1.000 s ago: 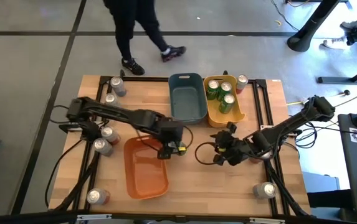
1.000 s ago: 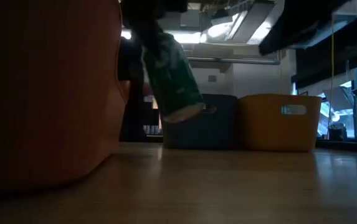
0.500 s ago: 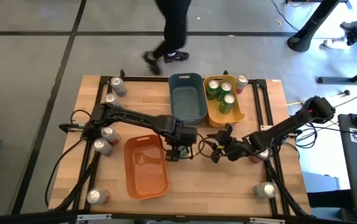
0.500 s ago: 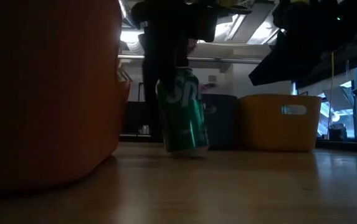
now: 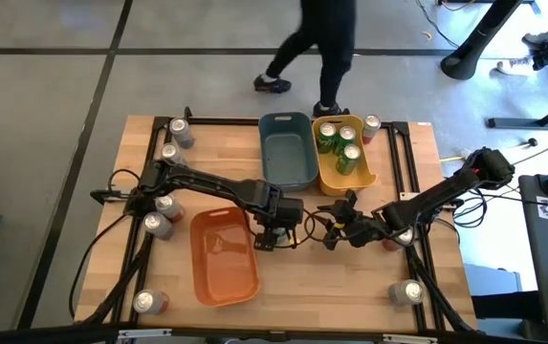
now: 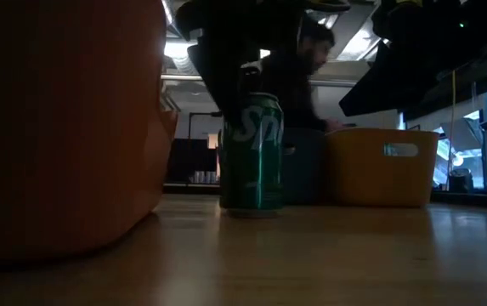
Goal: Sort soda cans
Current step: Put the green soda can into the yellow bin, then put the pink-white soda can into the orange bin
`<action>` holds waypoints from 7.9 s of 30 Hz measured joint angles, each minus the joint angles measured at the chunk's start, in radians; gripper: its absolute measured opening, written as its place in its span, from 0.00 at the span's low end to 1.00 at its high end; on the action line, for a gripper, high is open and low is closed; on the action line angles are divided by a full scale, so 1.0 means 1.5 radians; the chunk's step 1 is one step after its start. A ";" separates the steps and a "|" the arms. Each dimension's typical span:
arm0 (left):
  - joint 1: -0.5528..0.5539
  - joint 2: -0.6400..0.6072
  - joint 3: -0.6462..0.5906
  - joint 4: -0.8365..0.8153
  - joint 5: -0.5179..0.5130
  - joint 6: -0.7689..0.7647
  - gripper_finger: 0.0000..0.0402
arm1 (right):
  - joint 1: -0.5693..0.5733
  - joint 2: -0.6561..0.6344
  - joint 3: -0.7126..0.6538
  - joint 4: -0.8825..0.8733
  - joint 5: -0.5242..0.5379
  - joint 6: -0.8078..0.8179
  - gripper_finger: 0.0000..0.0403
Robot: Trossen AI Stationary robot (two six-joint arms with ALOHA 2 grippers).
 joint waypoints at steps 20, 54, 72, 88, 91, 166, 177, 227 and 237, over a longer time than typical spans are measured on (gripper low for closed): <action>-0.004 -0.212 -0.005 -0.088 -0.104 -0.021 0.83 | 0.000 0.000 0.000 0.006 -0.048 0.004 0.34; -0.026 -0.677 -0.502 0.272 -0.151 -0.195 0.83 | -0.143 0.206 0.232 0.095 -0.316 -0.194 0.81; -0.026 -0.676 -0.517 0.291 -0.151 -0.191 0.83 | -0.113 0.286 0.231 0.141 -0.237 -0.245 0.81; -0.026 -0.677 -0.517 0.301 -0.151 -0.184 0.83 | -0.113 0.303 0.233 0.142 -0.233 -0.241 0.81; -0.026 -0.677 -0.517 0.301 -0.151 -0.185 0.83 | -0.113 0.303 0.233 0.143 -0.233 -0.239 0.81; -0.026 -0.677 -0.517 0.308 -0.150 -0.183 0.83 | -0.255 -0.099 0.228 -0.381 0.120 -0.081 0.71; -0.026 -0.677 -0.517 0.307 -0.150 -0.192 0.83 | -0.367 -0.088 0.069 -0.151 0.035 -0.066 0.71; -0.026 -0.676 -0.517 0.320 -0.150 -0.191 0.83 | -0.397 0.046 0.164 -0.230 0.033 -0.099 0.89; -0.026 -0.677 -0.517 0.277 -0.150 -0.205 0.83 | -0.397 0.046 0.243 -0.342 0.021 -0.096 0.89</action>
